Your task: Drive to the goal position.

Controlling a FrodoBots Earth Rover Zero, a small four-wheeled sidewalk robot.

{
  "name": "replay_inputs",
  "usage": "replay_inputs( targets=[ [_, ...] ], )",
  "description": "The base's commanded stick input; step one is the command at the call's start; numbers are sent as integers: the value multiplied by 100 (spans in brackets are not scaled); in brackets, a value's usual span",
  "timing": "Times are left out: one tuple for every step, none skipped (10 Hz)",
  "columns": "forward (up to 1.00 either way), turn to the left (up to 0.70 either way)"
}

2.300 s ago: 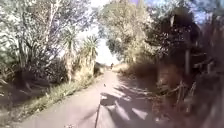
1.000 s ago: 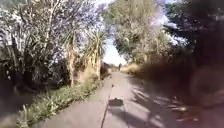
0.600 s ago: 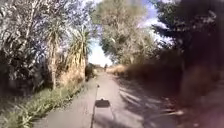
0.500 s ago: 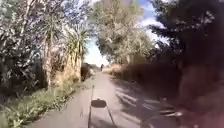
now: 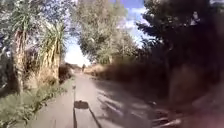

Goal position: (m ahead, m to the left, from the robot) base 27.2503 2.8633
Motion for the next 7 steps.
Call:
replay_inputs(
  targets=[
    [70, 35],
    [70, 35],
    [70, 35],
    [70, 35],
    [70, 35],
    [70, 35],
    [70, 35]
  ],
)
